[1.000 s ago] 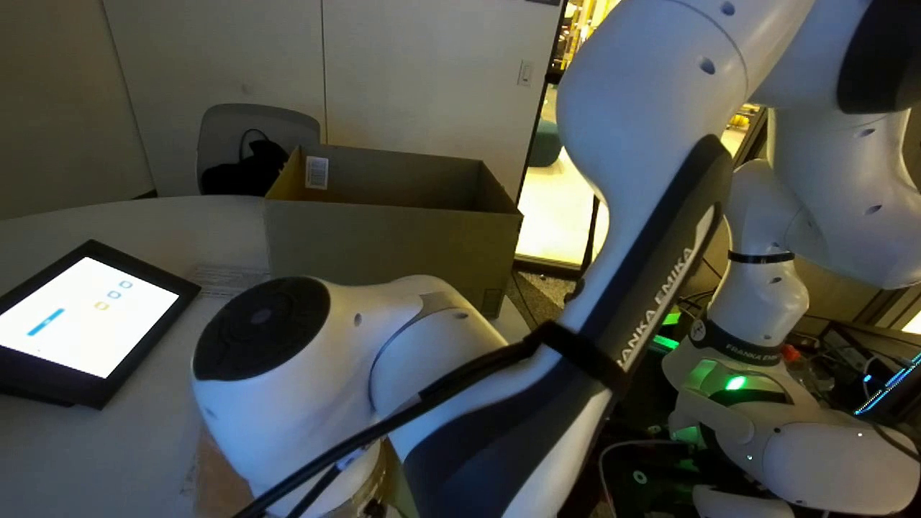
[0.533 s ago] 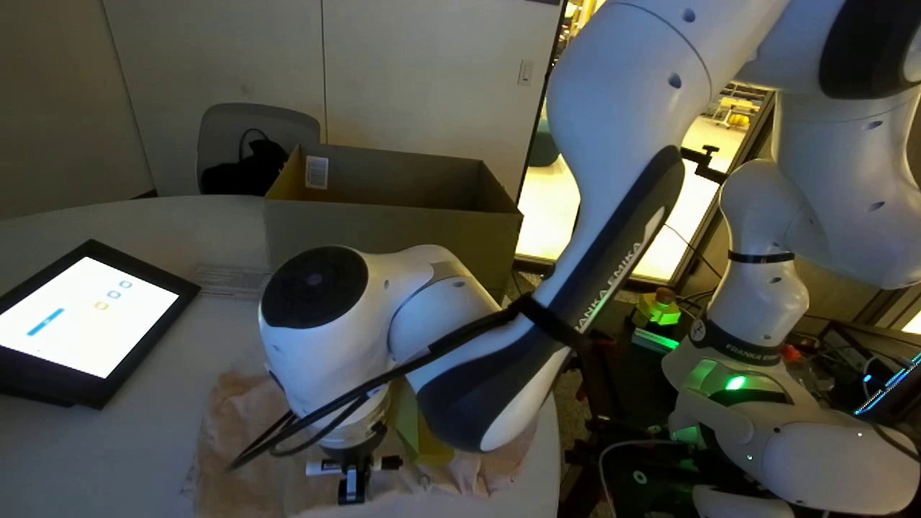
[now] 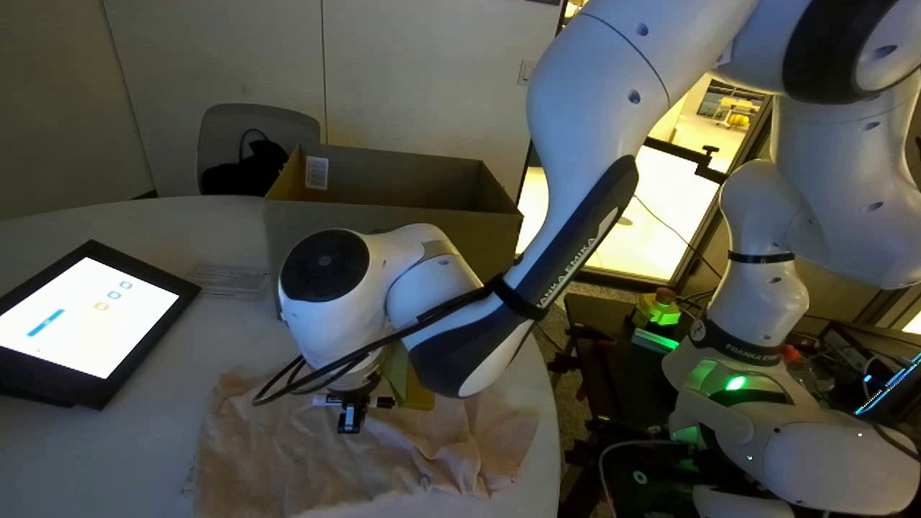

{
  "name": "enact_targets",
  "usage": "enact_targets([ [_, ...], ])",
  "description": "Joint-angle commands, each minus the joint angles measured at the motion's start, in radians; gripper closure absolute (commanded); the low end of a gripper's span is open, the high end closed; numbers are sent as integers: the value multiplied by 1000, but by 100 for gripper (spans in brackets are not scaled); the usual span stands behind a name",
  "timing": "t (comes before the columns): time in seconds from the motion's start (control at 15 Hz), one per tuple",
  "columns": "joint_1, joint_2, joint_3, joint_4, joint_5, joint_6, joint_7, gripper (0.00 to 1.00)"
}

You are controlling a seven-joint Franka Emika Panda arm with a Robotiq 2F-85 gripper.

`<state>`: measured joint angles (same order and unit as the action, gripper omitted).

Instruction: Put the black marker on the peach towel, fold the towel once and place it inside the brown box

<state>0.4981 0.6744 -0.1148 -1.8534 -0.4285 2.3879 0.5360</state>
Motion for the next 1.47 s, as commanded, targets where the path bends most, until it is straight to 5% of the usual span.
enact_targets([
  [0.0,-13,0,-2,-5,-39,13,3,85],
  [0.4,-18,50,-10,21,-53,2,21,85],
  [0.73,-102,31,70,27,181,-33,49,85],
  [1.4,-170,12,112,46,521,50,214,85],
])
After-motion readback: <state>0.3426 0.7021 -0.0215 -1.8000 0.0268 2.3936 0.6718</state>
